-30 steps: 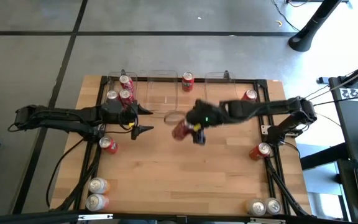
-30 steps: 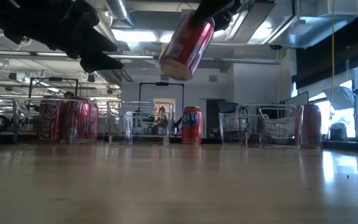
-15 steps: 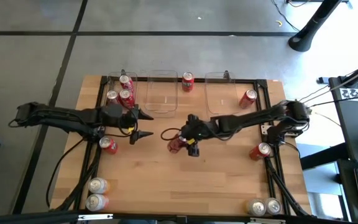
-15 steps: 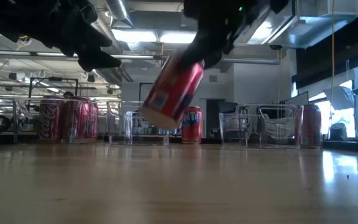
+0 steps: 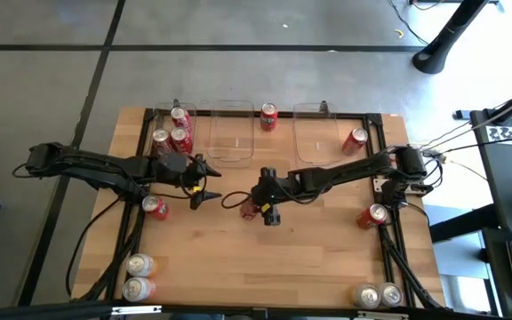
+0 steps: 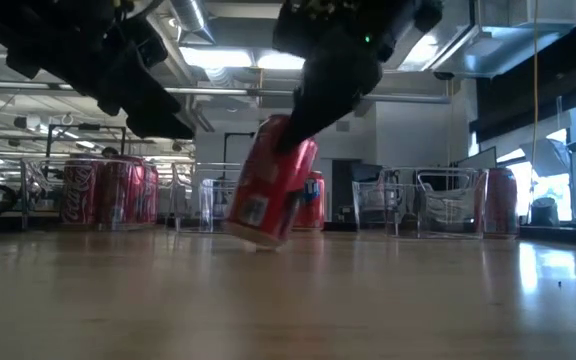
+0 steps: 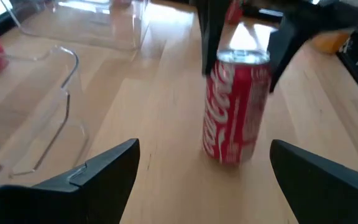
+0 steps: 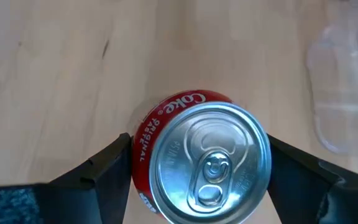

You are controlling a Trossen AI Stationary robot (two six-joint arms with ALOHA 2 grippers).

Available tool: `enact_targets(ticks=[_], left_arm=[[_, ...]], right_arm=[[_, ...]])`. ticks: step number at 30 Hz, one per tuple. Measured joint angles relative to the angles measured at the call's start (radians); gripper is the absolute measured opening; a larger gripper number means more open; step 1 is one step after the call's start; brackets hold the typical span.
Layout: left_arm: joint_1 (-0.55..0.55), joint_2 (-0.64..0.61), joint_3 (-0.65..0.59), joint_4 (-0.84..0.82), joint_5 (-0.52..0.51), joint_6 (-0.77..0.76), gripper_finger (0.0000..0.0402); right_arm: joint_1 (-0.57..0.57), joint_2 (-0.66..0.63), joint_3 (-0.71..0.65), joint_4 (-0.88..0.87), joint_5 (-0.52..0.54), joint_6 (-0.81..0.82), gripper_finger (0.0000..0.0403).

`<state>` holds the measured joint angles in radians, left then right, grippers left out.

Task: Sort soda cans
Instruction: Put the red soda can into the left transparent bin

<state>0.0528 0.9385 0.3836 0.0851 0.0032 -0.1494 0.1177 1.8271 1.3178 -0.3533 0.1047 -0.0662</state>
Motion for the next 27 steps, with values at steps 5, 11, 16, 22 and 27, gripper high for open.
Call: enact_targets(ticks=[5, 11, 16, 22, 27], left_arm=[[0.000, 0.029, 0.000, 0.005, 0.000, -0.005, 0.0349], [0.000, 0.054, 0.000, 0.034, 0.000, -0.008, 0.0349], [0.000, 0.054, 0.000, 0.031, 0.000, -0.012, 0.0349], [0.000, 0.054, 0.000, 0.034, 0.000, -0.012, 0.0349], [0.000, 0.053, 0.000, 0.042, 0.000, -0.020, 0.0349]], right_arm=[[0.000, -0.002, 0.058, -0.100, 0.042, -0.029, 0.0291], [0.000, -0.002, 0.058, -0.129, 0.041, -0.044, 0.0292], [0.000, 0.008, 0.046, -0.106, -0.018, -0.040, 0.0315], [0.000, 0.036, 0.046, -0.063, -0.024, -0.038, 0.0360], [0.000, 0.027, 0.042, -0.007, -0.021, -0.037, 0.0374]])
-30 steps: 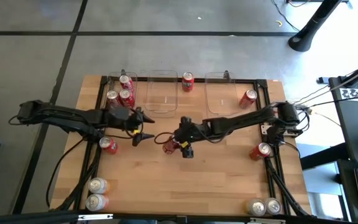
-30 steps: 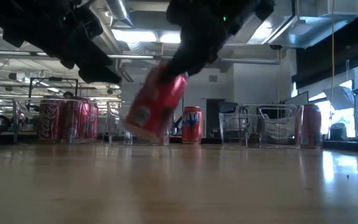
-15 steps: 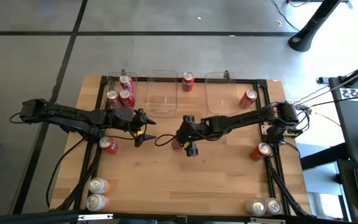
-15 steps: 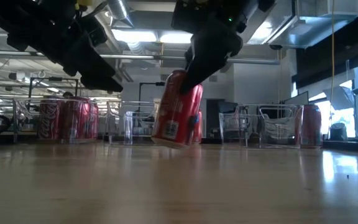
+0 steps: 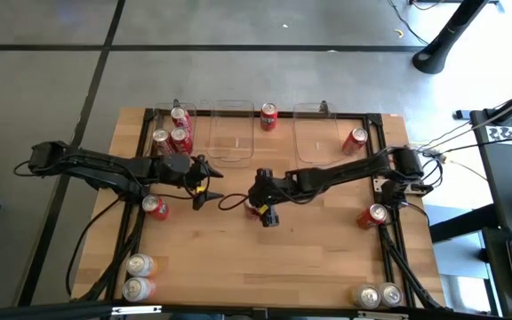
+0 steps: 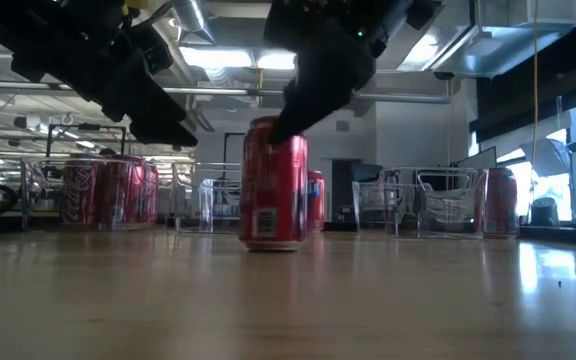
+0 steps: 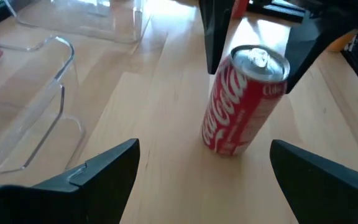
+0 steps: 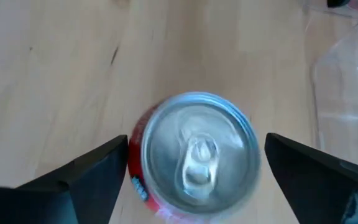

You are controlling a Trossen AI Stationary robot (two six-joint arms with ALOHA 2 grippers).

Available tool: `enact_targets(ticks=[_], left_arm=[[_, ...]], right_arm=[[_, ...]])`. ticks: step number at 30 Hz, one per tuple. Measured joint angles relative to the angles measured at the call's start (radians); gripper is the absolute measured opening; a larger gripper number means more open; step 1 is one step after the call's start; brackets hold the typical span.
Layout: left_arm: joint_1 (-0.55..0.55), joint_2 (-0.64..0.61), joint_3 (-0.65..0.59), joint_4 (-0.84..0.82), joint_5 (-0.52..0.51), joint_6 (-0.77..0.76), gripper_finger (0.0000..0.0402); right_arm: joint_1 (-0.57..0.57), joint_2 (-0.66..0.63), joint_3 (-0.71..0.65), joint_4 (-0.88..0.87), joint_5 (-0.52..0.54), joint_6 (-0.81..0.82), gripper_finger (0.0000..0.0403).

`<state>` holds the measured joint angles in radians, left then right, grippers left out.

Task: Sort soda cans
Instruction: Put the red soda can into the left transparent bin

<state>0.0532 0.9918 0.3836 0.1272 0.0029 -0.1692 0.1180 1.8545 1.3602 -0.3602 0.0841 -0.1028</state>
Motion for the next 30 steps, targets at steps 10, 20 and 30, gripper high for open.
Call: enact_targets(ticks=[10, 20, 30], left_arm=[[-0.003, 0.000, 0.000, 0.106, 0.000, 0.012, 0.0349], [-0.063, 0.175, 0.000, 0.481, 0.039, 0.046, 0.0349], [-0.086, 0.423, 0.116, 0.571, 0.039, 0.119, 0.0349]], right_arm=[[0.021, -0.150, 0.036, -0.190, 0.004, 0.102, 0.0374], [0.109, -0.376, -0.131, -0.204, 0.086, 0.208, 0.0374], [0.090, -0.427, -0.528, 0.162, 0.124, 0.317, 0.0374]])
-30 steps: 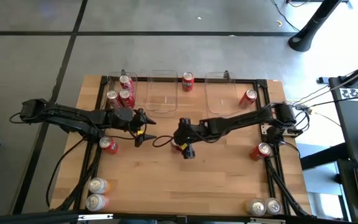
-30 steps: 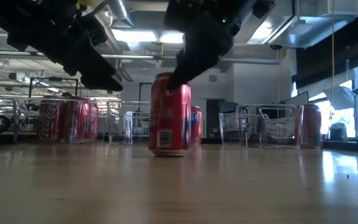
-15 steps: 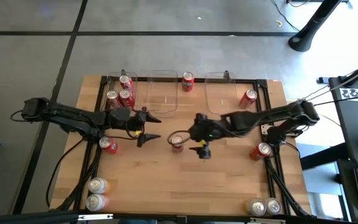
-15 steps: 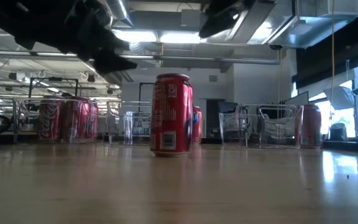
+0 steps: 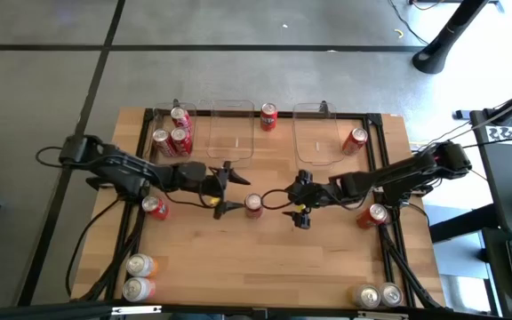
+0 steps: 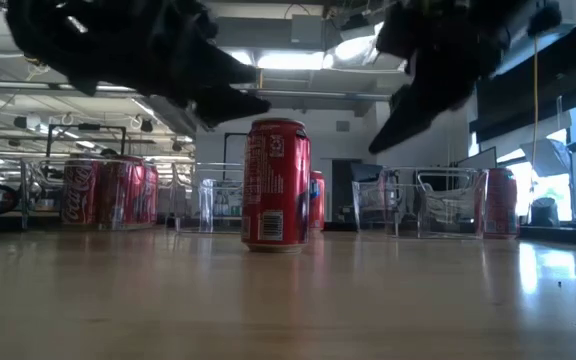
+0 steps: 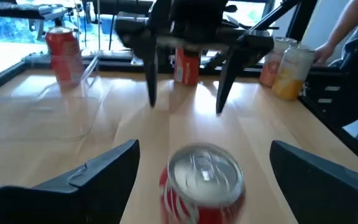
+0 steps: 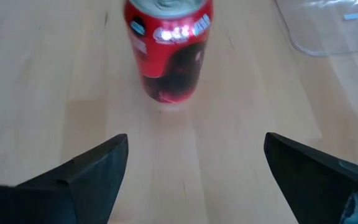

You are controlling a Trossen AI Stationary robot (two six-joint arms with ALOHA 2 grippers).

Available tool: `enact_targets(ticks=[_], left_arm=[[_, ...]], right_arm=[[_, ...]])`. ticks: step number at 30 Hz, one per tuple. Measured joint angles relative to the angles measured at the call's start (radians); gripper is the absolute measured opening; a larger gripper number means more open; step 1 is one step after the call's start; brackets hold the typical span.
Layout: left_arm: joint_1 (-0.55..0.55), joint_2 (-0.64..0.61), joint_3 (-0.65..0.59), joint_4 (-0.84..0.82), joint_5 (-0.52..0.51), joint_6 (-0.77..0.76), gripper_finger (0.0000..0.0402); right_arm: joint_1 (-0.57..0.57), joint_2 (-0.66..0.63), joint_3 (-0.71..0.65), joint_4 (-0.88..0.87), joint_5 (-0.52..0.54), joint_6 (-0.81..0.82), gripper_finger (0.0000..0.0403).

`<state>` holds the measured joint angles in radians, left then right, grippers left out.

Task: Sort soda cans
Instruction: Put the red soda can into the left transparent bin

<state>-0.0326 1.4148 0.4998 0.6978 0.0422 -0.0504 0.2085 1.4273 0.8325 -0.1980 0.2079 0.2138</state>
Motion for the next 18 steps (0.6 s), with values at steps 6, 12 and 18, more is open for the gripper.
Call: enact_targets(ticks=[6, 12, 18], left_arm=[[0.001, 0.120, 0.069, -0.006, -0.006, 0.014, 0.0349], [0.007, 0.205, 0.100, 0.016, -0.008, -0.029, 0.0349], [0.006, 0.233, 0.100, 0.028, 0.003, -0.052, 0.0349]], right_arm=[[0.001, 0.000, -0.077, 0.131, 0.010, 0.007, 0.0374], [0.002, 0.000, -0.093, 0.154, 0.014, 0.006, 0.0374], [0.002, 0.000, -0.094, 0.184, 0.018, -0.012, 0.0374]])
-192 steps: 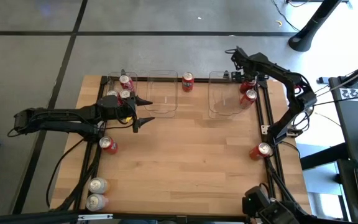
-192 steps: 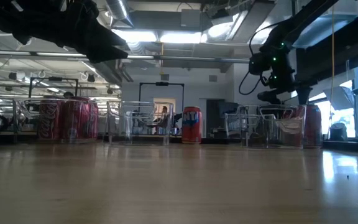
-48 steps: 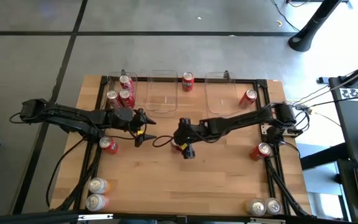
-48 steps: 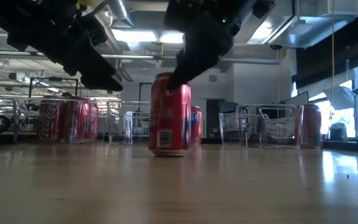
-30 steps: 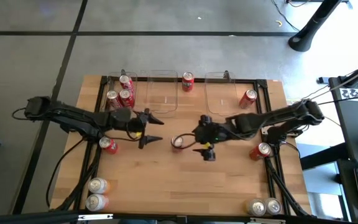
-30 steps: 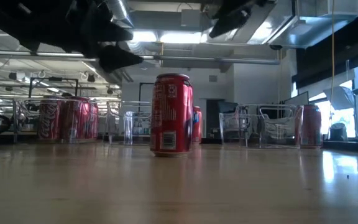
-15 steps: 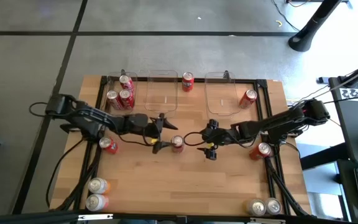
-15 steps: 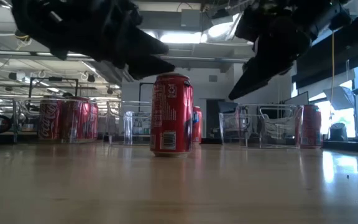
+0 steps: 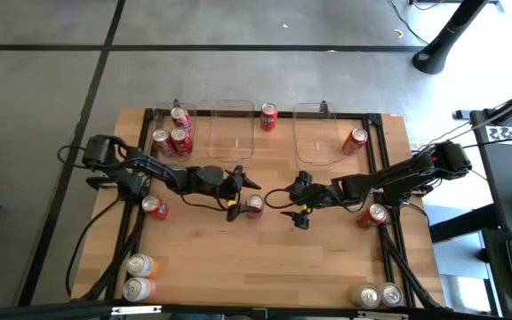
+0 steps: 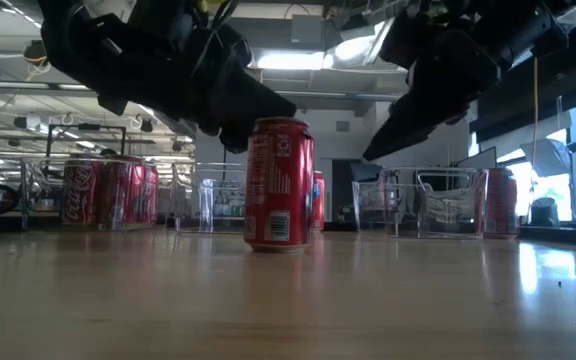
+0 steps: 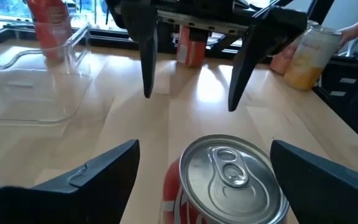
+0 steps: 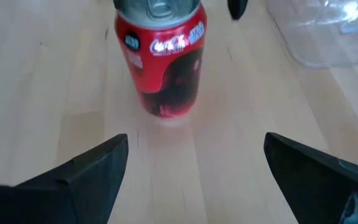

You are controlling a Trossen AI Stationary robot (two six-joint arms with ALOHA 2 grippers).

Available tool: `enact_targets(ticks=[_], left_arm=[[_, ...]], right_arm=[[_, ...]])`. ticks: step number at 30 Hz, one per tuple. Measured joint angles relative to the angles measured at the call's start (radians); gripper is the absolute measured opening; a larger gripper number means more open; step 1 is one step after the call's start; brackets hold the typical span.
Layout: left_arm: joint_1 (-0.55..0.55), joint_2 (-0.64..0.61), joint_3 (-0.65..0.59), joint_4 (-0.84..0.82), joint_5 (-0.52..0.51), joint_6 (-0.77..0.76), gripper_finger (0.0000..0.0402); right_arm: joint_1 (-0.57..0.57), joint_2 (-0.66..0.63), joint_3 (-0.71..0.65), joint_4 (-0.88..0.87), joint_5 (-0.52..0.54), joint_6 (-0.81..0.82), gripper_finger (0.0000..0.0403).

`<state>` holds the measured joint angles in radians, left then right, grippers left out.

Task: Sort soda cans
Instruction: Put the red soda can into the left transparent bin

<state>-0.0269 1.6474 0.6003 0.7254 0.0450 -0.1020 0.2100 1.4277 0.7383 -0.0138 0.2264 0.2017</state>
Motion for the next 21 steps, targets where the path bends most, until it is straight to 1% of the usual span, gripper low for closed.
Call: enact_targets(ticks=[5, 9, 15, 21], left_arm=[[0.001, -0.017, -0.004, 0.015, 0.005, 0.004, 0.0349], [-0.003, -0.022, -0.005, 0.008, 0.040, -0.001, 0.0349], [-0.015, -0.022, -0.005, 0.004, 0.053, 0.002, 0.0349], [0.033, -0.044, -0.006, 0.007, 0.047, -0.016, 0.0349]], right_arm=[[0.000, 0.000, 0.000, 0.015, 0.000, -0.008, 0.0374], [0.000, 0.000, 0.000, 0.009, -0.001, -0.005, 0.0374], [0.000, 0.000, 0.000, 0.010, 0.000, -0.001, 0.0374], [-0.001, 0.001, 0.000, 0.012, 0.000, 0.002, 0.0374]])
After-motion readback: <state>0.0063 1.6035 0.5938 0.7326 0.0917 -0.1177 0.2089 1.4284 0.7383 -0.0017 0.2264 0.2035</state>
